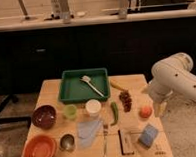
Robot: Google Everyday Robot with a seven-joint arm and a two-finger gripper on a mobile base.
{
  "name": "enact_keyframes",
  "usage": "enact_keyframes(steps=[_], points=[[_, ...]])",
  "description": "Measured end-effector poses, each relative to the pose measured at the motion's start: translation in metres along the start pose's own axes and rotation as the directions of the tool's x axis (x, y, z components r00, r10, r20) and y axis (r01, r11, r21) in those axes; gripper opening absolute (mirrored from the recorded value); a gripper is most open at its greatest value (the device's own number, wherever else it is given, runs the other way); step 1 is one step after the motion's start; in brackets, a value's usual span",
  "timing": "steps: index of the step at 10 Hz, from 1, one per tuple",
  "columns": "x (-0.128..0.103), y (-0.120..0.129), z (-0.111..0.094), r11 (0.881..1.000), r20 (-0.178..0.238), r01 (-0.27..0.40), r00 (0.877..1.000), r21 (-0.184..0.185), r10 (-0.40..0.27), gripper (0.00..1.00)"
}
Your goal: Place eraser in purple bowl
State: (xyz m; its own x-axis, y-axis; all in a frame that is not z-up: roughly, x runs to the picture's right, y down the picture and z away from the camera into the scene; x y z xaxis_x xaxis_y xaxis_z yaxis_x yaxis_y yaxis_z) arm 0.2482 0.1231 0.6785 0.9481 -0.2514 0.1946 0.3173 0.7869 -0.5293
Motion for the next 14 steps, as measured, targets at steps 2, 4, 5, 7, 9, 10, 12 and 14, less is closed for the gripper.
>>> enact_keyframes(steps=[2, 4, 5, 7, 9, 10, 12, 14], points=[[-0.016, 0.004, 0.005, 0.990, 0.030, 0.138, 0.990, -0.028, -0.137, 0.80], [-0.026, 0.008, 0.010, 0.969, 0.070, 0.244, 0.968, -0.046, -0.241, 0.80], [-0.031, 0.011, 0.012, 0.949, 0.095, 0.312, 0.947, -0.048, -0.307, 0.80], [-0.038, 0.013, 0.014, 0.922, 0.114, 0.385, 0.919, -0.043, -0.378, 0.80], [-0.038, 0.013, 0.013, 0.921, 0.113, 0.388, 0.918, -0.043, -0.381, 0.80], [-0.038, 0.013, 0.013, 0.921, 0.113, 0.388, 0.917, -0.042, -0.382, 0.80], [-0.038, 0.013, 0.014, 0.917, 0.118, 0.396, 0.914, -0.039, -0.389, 0.80], [-0.049, 0.016, 0.016, 0.866, 0.142, 0.498, 0.860, -0.030, -0.490, 0.80]])
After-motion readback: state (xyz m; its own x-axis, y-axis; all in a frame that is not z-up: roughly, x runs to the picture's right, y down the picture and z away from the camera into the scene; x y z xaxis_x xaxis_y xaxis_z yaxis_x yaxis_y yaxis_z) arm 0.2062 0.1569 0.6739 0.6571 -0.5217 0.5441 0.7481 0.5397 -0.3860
